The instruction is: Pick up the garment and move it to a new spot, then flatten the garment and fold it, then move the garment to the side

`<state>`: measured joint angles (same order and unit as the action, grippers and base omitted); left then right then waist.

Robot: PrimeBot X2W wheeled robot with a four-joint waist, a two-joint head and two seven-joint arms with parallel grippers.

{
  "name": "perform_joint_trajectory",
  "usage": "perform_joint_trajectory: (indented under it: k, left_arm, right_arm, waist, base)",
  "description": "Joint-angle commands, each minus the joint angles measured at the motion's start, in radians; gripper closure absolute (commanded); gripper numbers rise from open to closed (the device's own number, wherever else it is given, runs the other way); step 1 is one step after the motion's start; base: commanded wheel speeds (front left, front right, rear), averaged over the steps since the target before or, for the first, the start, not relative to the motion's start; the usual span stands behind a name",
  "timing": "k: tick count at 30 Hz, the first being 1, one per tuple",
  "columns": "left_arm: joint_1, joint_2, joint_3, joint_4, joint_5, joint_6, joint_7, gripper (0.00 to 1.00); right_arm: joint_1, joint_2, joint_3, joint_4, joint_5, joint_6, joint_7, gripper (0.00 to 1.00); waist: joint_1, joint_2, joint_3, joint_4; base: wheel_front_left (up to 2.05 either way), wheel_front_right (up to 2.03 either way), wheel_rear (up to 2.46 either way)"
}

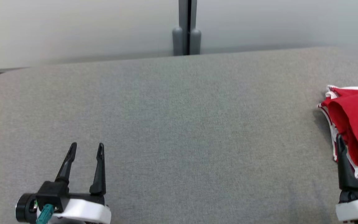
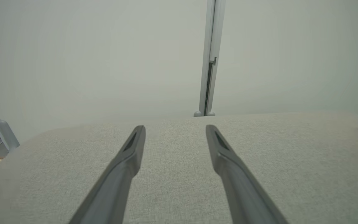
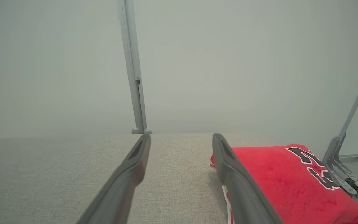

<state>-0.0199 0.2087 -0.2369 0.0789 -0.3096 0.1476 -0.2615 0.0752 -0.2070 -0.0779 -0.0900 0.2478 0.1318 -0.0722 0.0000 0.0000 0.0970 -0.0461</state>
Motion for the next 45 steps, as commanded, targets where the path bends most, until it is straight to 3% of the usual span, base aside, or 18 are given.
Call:
perform_joint_trajectory:
  k: [1,16,45]
  left_arm:
    - [0.017,0.007,0.007,0.004,-0.004,-0.003,-0.003,0.0]
    - [0.129,0.024,0.015,-0.01,-0.013,0.006,-0.002,0.0]
    - [0.112,0.03,-0.001,-0.027,-0.023,0.036,0.021,0.0]
  right_arm:
    - [0.021,0.002,0.0,-0.012,-0.001,-0.002,0.011,0.0]
    - [0.131,0.021,0.003,-0.063,0.006,-0.002,0.071,0.0]
    - [0.123,0.023,0.002,-0.07,0.019,-0.002,0.078,0.0]
  waist:
    - [0.0,0.0,-0.043,0.022]
    - [0.0,0.0,-0.14,0.023]
    - [0.0,0.0,-0.129,0.033]
  base:
    - [0.0,0.0,0.0]
    - [0.0,0.0,0.0]
    - [0.0,0.0,0.0]
